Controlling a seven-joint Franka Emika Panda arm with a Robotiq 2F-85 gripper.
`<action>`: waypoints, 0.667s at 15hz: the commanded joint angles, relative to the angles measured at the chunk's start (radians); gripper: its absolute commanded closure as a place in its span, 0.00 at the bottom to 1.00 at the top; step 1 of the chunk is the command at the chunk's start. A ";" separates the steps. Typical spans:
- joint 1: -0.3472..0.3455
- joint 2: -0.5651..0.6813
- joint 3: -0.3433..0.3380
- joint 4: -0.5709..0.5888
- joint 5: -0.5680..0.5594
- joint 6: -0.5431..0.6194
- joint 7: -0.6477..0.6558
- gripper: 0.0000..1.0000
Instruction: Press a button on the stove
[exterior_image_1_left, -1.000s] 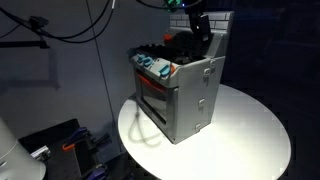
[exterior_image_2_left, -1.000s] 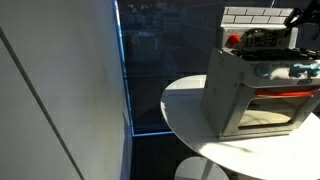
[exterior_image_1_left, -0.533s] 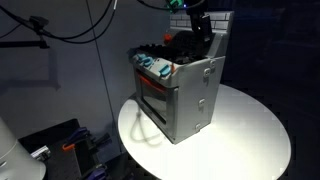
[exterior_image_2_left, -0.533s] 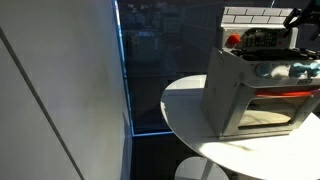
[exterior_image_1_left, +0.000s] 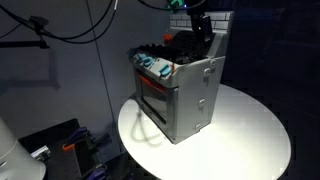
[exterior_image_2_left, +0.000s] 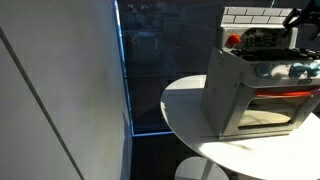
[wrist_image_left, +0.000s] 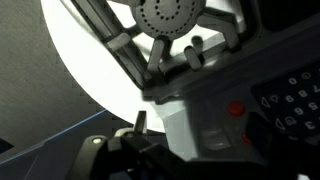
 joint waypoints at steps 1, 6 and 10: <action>0.013 0.036 -0.017 0.056 0.016 -0.002 -0.003 0.00; 0.017 0.052 -0.022 0.070 0.008 0.015 0.004 0.00; 0.018 0.041 -0.023 0.061 0.015 0.001 -0.006 0.00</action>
